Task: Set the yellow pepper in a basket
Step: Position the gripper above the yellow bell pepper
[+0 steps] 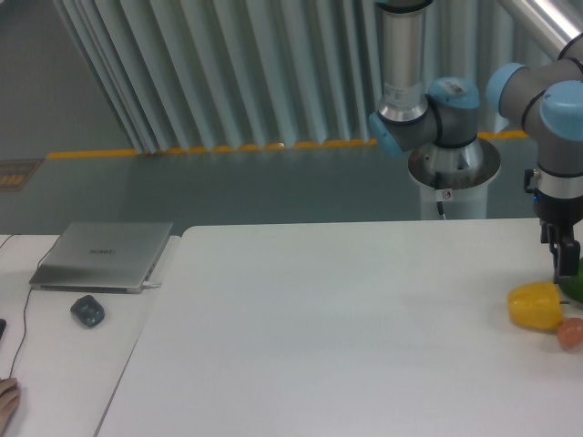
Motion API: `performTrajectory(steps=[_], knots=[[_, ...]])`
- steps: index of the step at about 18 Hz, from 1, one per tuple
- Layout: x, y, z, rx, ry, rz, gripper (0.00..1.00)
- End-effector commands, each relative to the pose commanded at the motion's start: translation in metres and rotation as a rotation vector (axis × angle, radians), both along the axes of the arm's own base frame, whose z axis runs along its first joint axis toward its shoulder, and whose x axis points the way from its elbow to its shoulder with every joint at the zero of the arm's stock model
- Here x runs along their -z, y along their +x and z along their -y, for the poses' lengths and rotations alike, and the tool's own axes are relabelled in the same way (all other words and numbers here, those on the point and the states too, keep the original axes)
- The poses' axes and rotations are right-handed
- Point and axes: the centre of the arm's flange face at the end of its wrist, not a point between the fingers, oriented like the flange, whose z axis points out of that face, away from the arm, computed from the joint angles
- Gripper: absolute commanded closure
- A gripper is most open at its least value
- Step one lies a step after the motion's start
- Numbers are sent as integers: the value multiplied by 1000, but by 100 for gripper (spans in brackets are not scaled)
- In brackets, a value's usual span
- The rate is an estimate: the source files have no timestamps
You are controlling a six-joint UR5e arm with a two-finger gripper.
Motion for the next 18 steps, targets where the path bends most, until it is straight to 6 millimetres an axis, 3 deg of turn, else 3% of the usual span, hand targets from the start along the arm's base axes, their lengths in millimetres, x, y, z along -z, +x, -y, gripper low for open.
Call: performTrajectory(steps=[4,12,15,18], knots=[[-3,1,-1,3,-2,2,0],[10,5,-9,-54,25,40,0],[21,5,-13,-38,-6,43,0],[15,4,-16,-15,-93,-48,0]])
